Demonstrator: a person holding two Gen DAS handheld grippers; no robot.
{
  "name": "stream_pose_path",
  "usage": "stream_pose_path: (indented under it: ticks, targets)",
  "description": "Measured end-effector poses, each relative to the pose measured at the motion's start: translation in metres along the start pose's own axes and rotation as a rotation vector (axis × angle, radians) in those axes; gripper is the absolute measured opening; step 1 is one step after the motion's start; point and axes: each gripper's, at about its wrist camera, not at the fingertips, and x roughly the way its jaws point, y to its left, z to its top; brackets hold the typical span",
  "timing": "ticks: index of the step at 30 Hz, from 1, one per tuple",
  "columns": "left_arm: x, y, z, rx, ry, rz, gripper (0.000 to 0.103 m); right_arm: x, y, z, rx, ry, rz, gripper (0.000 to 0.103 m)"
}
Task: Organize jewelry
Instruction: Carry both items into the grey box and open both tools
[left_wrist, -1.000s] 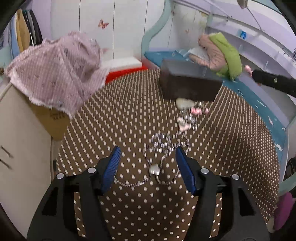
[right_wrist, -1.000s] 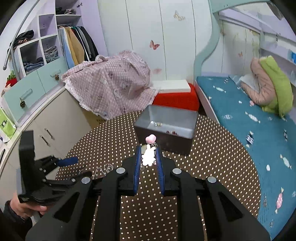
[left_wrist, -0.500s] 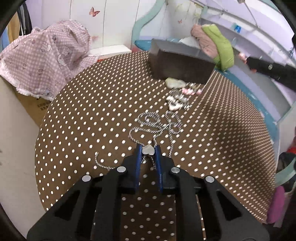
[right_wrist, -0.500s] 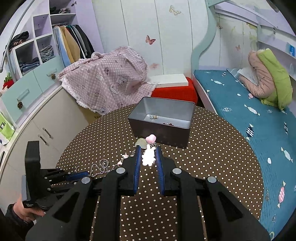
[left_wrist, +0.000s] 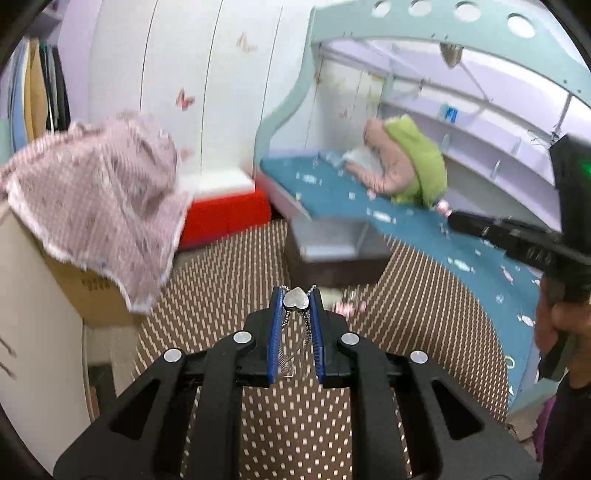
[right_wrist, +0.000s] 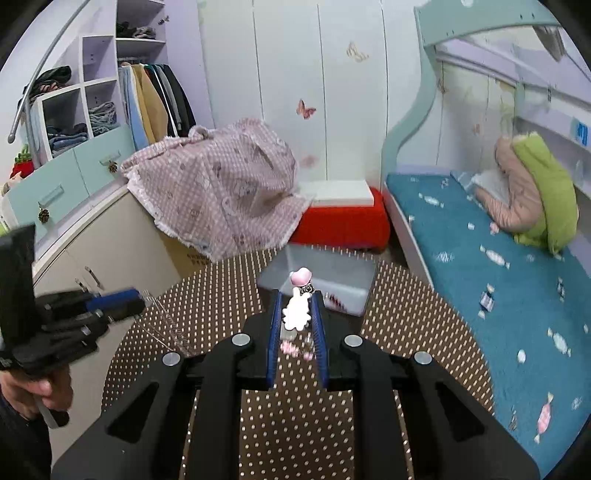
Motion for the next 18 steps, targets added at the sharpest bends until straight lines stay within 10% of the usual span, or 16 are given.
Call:
stream_pose_path:
  ticks: [18]
  targets:
    - [-0.020,-0.025,0.131,0.102,-0.231,-0.096,0.015,0.003,-0.014,0.075,-0.083,-0.102,-0.009,0.015]
